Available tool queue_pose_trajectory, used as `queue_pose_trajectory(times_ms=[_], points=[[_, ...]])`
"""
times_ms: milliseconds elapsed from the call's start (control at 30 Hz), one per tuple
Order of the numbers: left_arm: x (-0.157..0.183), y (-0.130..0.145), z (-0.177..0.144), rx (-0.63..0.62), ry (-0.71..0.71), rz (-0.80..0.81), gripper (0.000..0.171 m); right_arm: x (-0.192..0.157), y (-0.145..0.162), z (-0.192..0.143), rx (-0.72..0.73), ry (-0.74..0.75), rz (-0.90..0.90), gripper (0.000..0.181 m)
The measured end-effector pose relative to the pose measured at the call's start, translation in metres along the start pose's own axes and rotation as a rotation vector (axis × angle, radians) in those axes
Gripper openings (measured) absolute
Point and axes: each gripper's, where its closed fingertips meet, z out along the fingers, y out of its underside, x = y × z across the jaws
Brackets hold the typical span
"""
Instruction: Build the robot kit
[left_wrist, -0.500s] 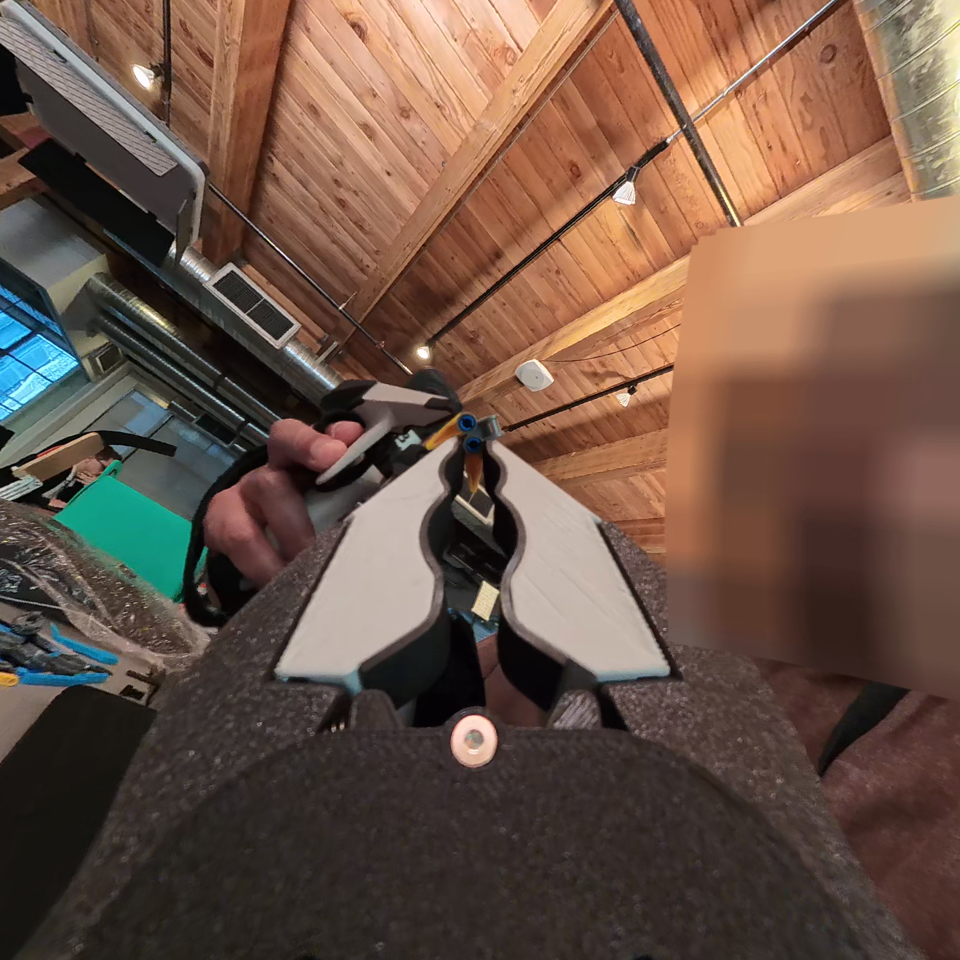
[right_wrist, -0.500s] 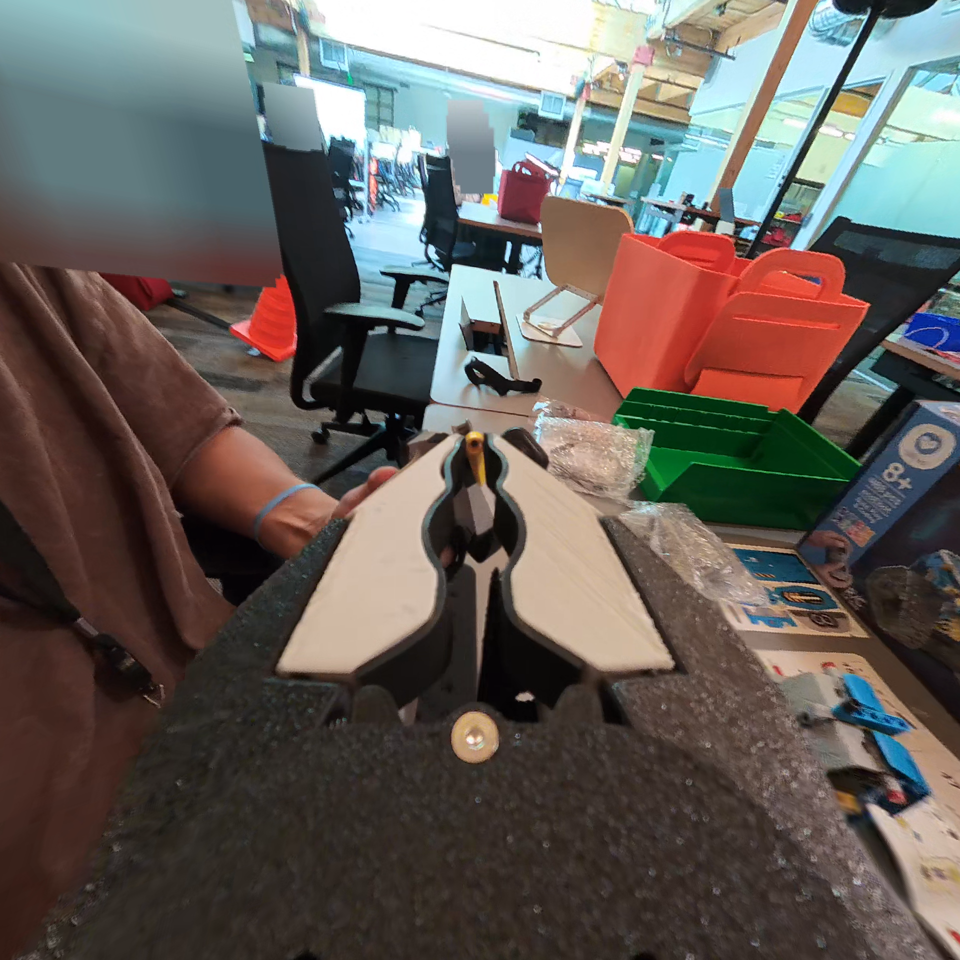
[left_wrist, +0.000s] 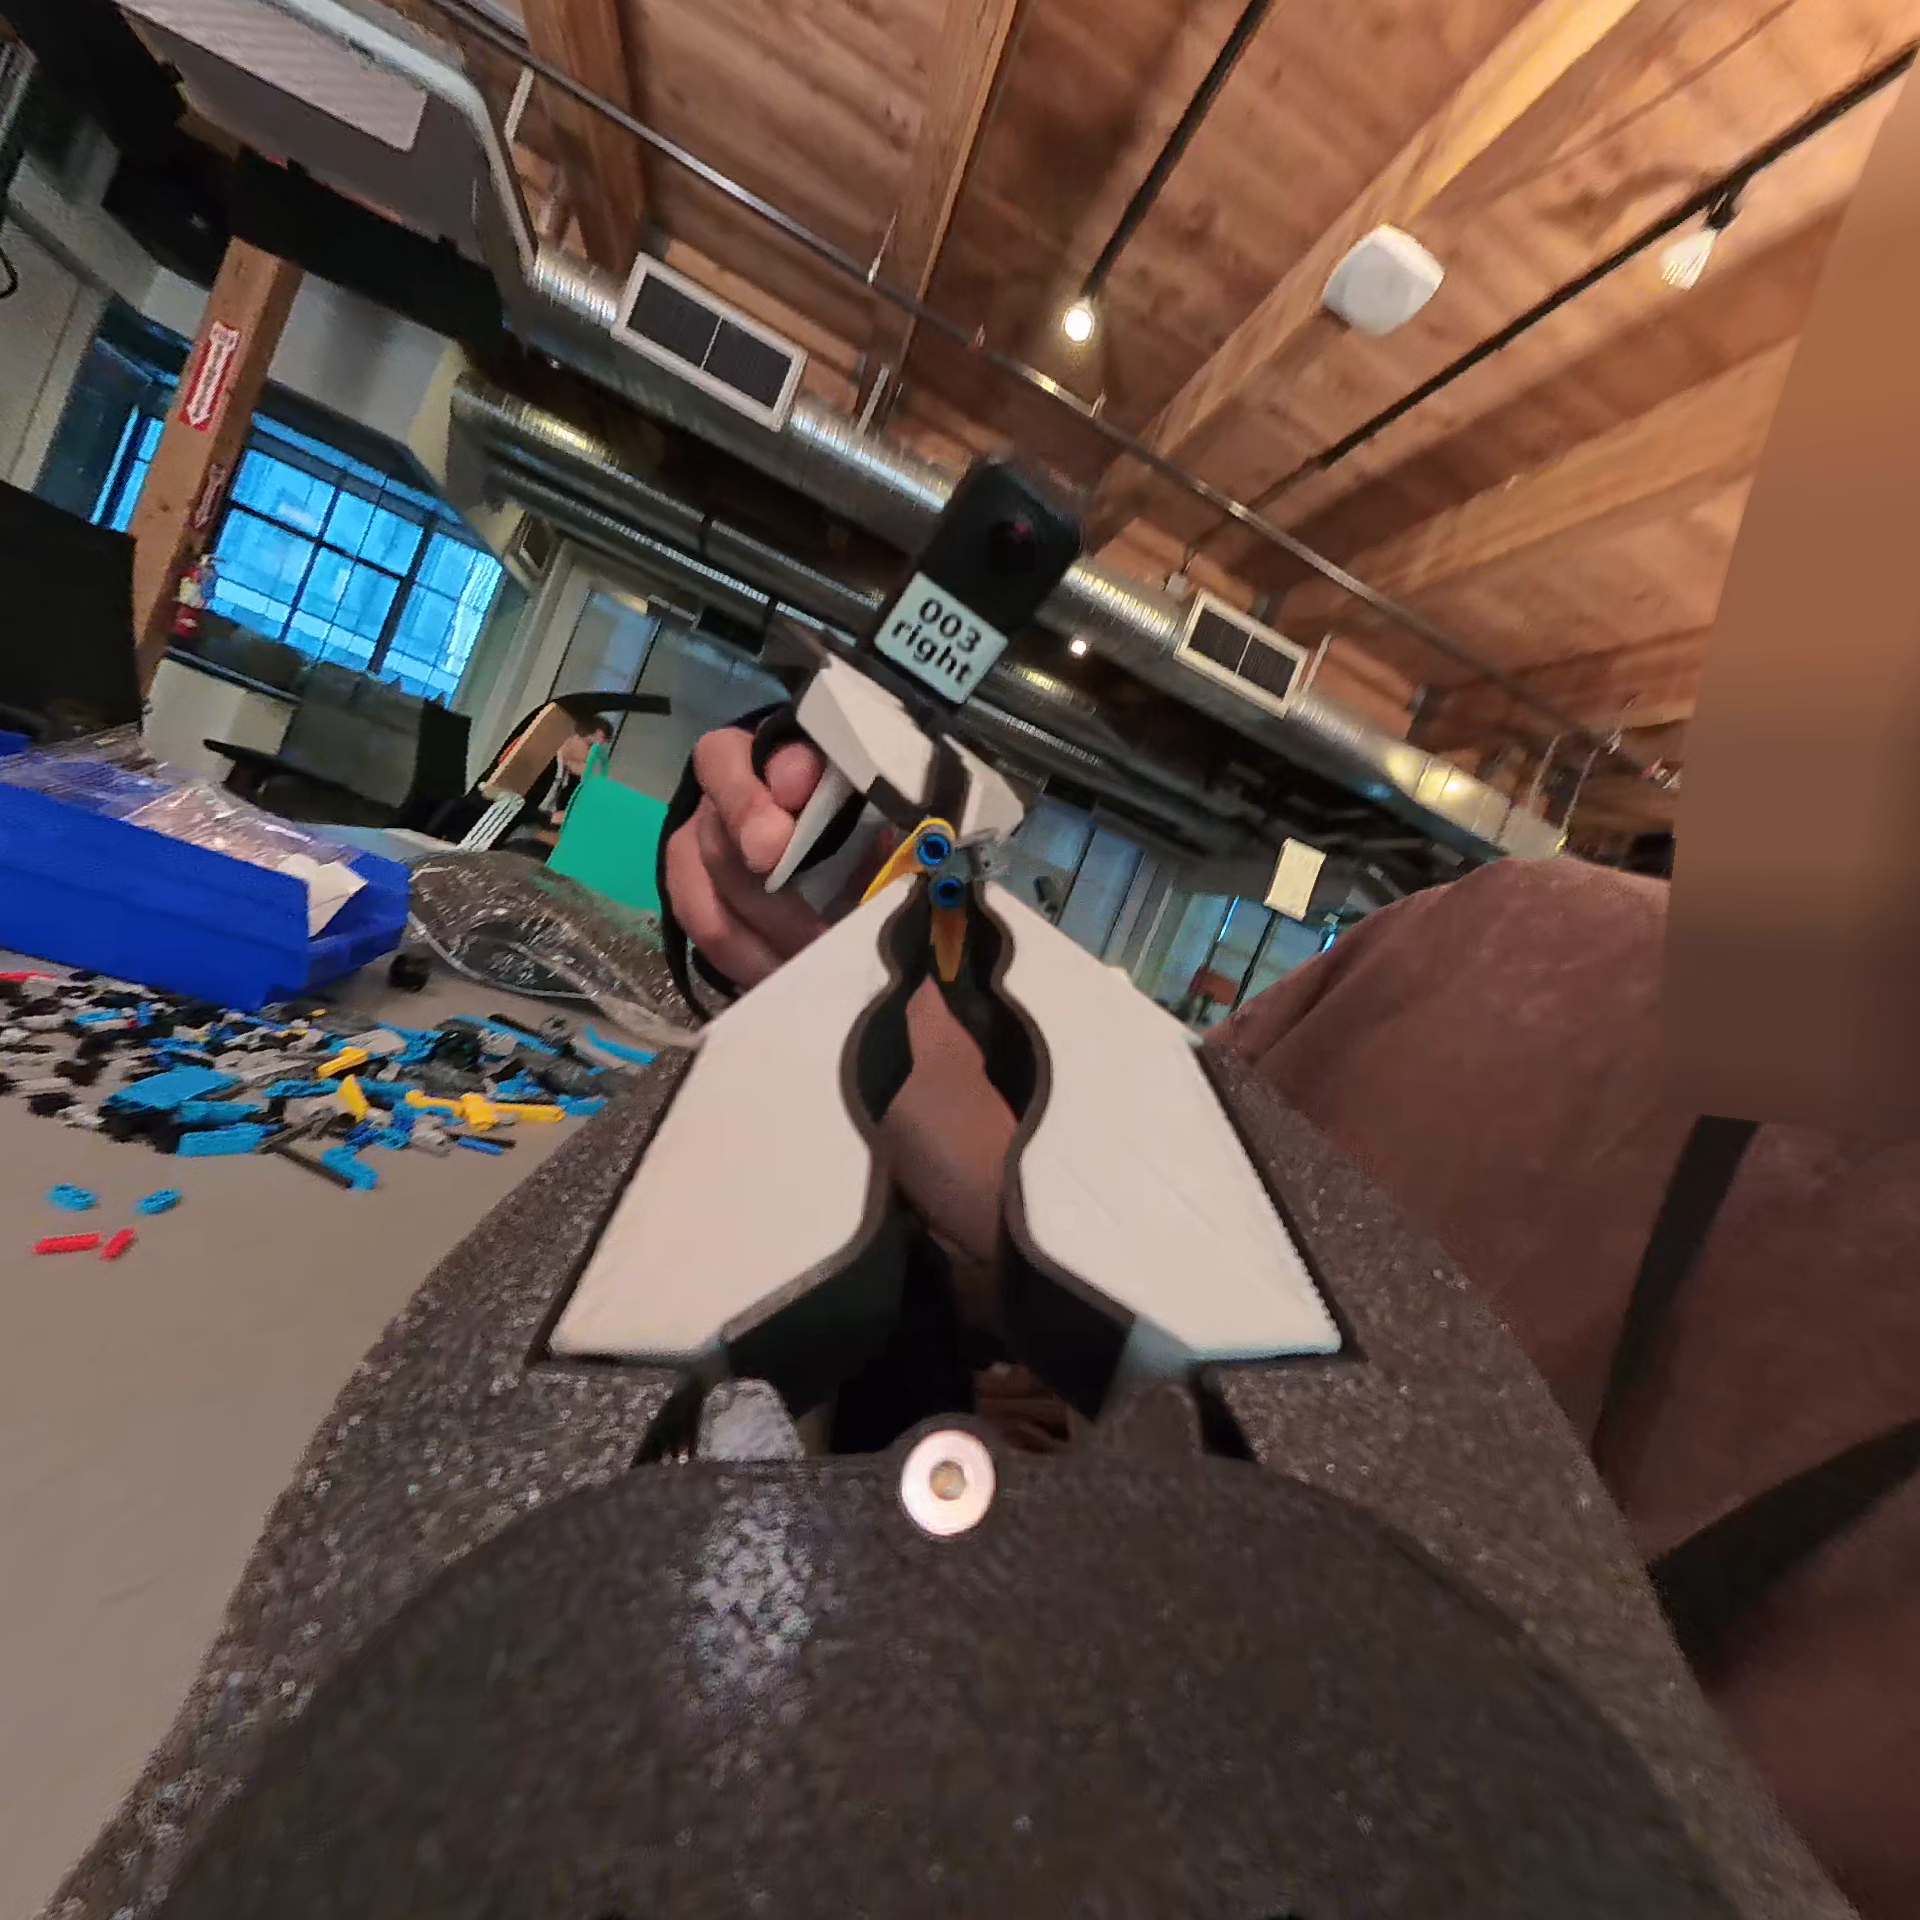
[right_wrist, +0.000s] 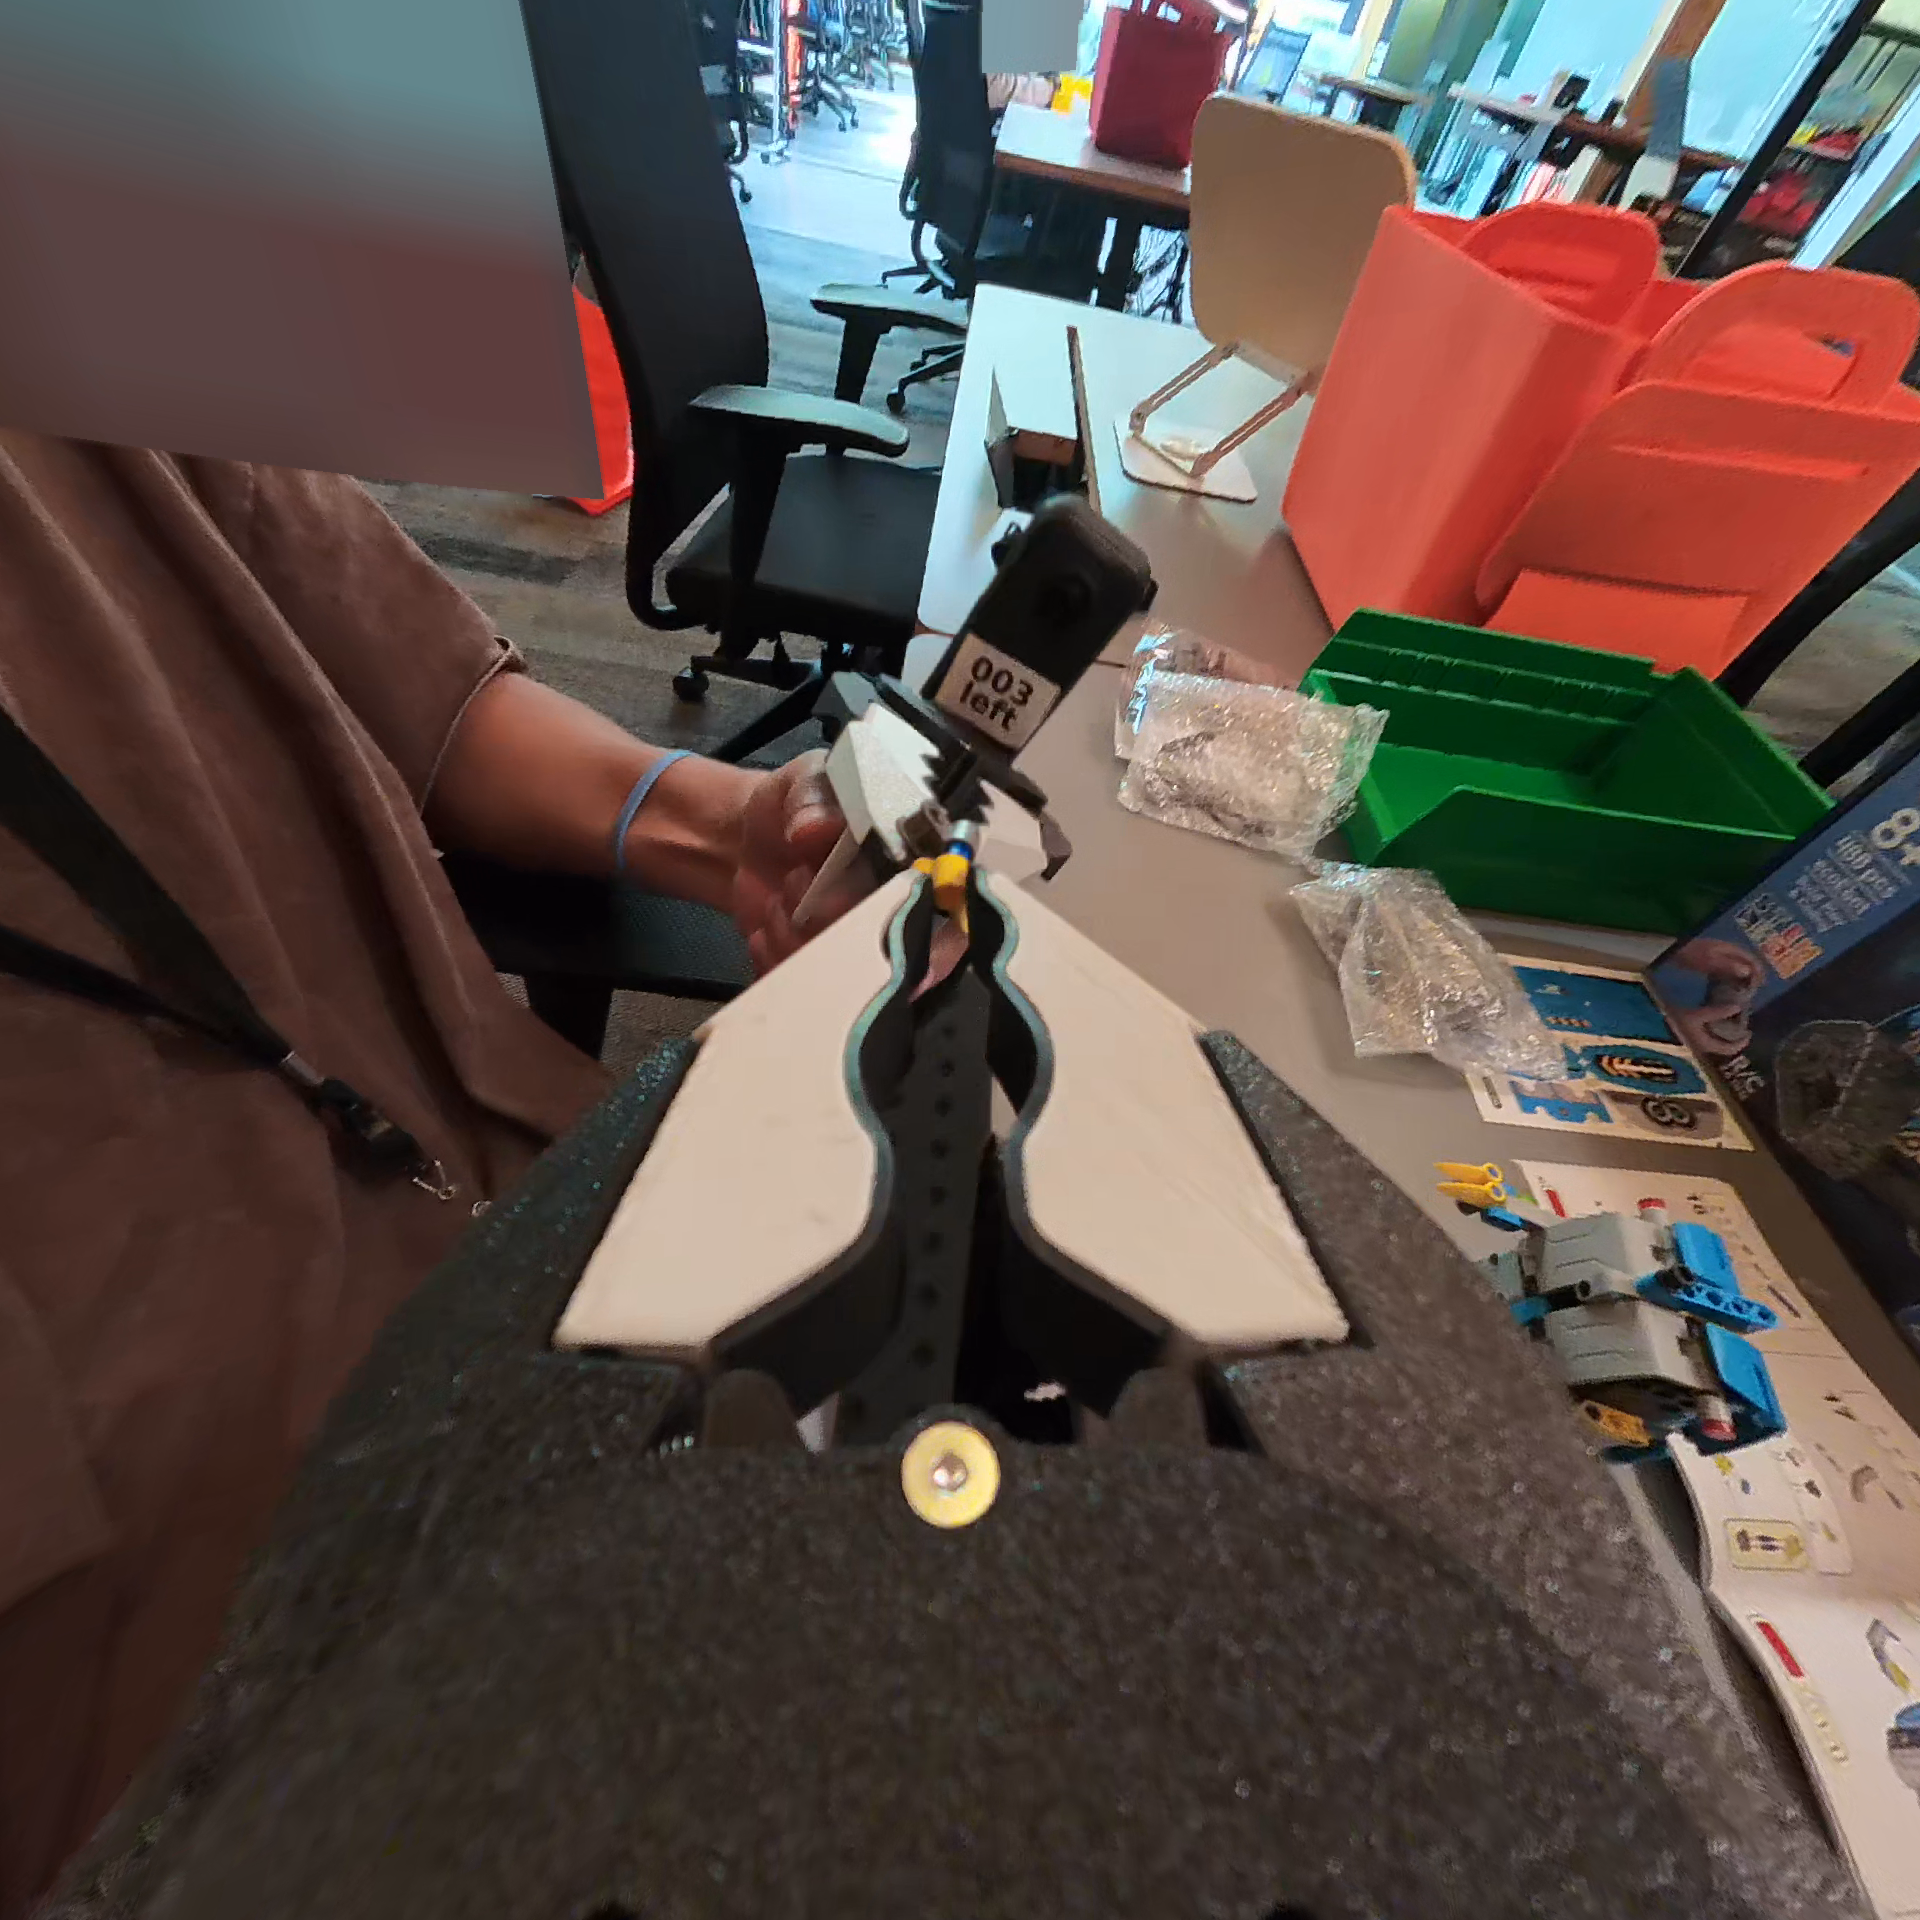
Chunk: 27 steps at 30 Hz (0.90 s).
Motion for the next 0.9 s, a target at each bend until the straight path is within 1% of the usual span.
queue_pose_trajectory(times_ms=[200,300,400,567,633,733,800,900], points=[[-0.005,0.008,0.001,-0.101,-0.081,0.079,0.006,0.000,0.009,-0.002,-0.026,0.001,0.033,0.006],[-0.013,0.013,-0.001,-0.171,-0.158,0.145,0.006,0.003,0.018,-0.002,-0.067,0.032,0.045,0.006],[-0.016,0.015,0.000,-0.185,-0.181,0.157,0.006,0.004,0.020,-0.004,-0.041,0.019,0.097,0.006],[-0.032,0.021,0.000,-0.236,-0.302,0.195,0.006,0.014,0.034,-0.005,-0.024,0.066,0.157,0.006],[-0.032,0.021,-0.001,-0.234,-0.292,0.141,0.006,0.013,0.035,-0.006,-0.019,0.112,0.073,0.006],[-0.037,0.026,-0.004,-0.245,-0.279,0.069,0.006,0.015,0.044,-0.004,-0.112,0.195,-0.069,0.006],[-0.035,0.027,-0.004,-0.242,-0.251,0.029,0.006,0.013,0.043,-0.004,-0.117,0.192,-0.078,0.006],[-0.040,0.033,-0.006,-0.292,-0.281,0.037,0.006,0.014,0.052,-0.004,-0.200,0.232,-0.152,0.006]])
